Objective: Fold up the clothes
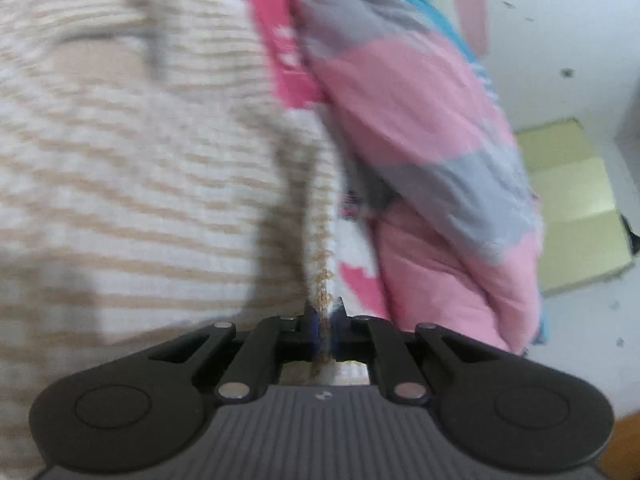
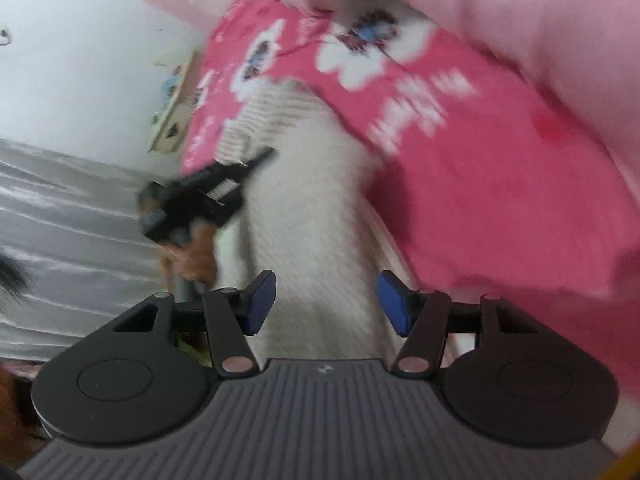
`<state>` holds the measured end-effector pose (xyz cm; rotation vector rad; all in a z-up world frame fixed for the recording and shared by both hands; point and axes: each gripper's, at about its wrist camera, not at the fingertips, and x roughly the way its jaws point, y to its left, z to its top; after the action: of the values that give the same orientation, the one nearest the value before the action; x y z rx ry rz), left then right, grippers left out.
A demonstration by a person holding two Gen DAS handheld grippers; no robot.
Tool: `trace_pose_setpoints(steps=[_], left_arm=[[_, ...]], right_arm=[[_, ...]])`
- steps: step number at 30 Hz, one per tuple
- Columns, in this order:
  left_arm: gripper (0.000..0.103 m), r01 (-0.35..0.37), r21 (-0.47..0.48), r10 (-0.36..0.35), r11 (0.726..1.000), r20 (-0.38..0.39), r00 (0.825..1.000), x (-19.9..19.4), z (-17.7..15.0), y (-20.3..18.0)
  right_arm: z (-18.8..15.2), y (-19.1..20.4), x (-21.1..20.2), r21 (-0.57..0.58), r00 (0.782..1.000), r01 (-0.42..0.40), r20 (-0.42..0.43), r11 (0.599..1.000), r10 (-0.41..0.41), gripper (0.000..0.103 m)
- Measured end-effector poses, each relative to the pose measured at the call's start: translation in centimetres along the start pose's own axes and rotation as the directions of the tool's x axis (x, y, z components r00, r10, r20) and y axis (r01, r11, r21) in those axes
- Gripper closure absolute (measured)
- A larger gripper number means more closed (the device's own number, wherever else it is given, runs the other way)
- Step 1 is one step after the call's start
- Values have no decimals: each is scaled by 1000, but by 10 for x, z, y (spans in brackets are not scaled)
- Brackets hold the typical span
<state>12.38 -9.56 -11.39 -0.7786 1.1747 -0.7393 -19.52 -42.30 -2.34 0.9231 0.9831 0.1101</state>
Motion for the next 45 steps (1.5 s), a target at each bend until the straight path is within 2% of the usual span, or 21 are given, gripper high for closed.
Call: trace_pose_setpoints(steps=[3, 7, 11, 13, 15, 16, 19, 22, 23, 24, 25, 27, 28, 32, 35, 38, 39, 40, 41, 43, 45], left_arm=[[95, -51, -33, 52, 998, 7, 999, -3, -3, 13], [94, -102, -4, 102, 995, 28, 994, -7, -5, 5], [94, -147, 18, 146, 989, 49, 988, -17, -2, 1], [96, -166, 15, 164, 986, 72, 984, -22, -1, 1], [103, -192, 0, 191, 981, 105, 976, -27, 5, 2], [103, -203, -14, 204, 979, 116, 972, -28, 7, 3], [103, -217, -28, 219, 976, 116, 969, -40, 9, 12], [102, -211, -17, 212, 977, 106, 972, -42, 14, 12], [100, -192, -16, 192, 981, 93, 977, -43, 14, 11], [94, -168, -18, 169, 986, 75, 983, -41, 15, 9], [83, -147, -16, 147, 989, 59, 987, -40, 16, 5], [67, -135, 21, 134, 991, 44, 990, -34, 16, -7], [62, -137, 51, 136, 989, 34, 990, -28, 17, -16], [54, -162, 135, 160, 978, 25, 987, -2, 29, -48], [54, -230, 173, 231, 958, 16, 973, 27, 42, -64], [59, -307, 192, 308, 932, 26, 951, 51, 50, -76], [67, -326, 195, 326, 925, 30, 945, 59, 52, -80], [80, -339, 197, 339, 920, 32, 940, 67, 53, -83], [88, -348, 198, 346, 917, 42, 937, 70, 52, -86], [98, -325, 178, 316, 929, 74, 946, 63, 50, -90], [98, -224, 142, 210, 964, 109, 972, 44, 50, -88]], right_arm=[[-31, -3, 26, -29, 997, 58, -44, 998, -59, 47], [-56, -1, 62, -57, 986, 43, -160, 997, -51, 47], [-78, 10, 82, -139, 962, 28, -267, 990, -65, 47], [-90, 15, 93, -205, 944, 38, -313, 978, -102, 50], [-98, 26, 95, -302, 940, 76, -296, 950, -169, 80], [-96, 31, 91, -320, 942, 91, -281, 943, -186, 84], [-88, 53, 63, -366, 961, 100, -205, 925, -185, 88], [-83, 57, 45, -408, 948, 136, -212, 903, -239, 88], [-83, 52, 43, -412, 940, 155, -219, 898, -263, 87], [-82, 42, 43, -391, 933, 171, -230, 904, -276, 87], [-81, 31, 43, -370, 926, 188, -242, 910, -290, 87], [-79, 14, 42, -337, 913, 215, -262, 917, -311, 87], [-79, 15, 41, -349, 914, 208, -263, 914, -309, 87], [-80, 18, 41, -380, 912, 194, -269, 905, -308, 87], [-81, 19, 44, -386, 911, 193, -272, 902, -311, 87], [-86, 24, 45, -412, 909, 193, -267, 891, -320, 87], [-87, 26, 46, -418, 908, 193, -265, 888, -323, 87], [-88, 27, 46, -422, 908, 194, -265, 886, -324, 87], [-88, 28, 46, -426, 908, 193, -263, 884, -326, 87], [-88, 32, 45, -438, 909, 193, -257, 878, -328, 87], [-89, 41, 39, -469, 914, 179, -246, 865, -323, 87]])
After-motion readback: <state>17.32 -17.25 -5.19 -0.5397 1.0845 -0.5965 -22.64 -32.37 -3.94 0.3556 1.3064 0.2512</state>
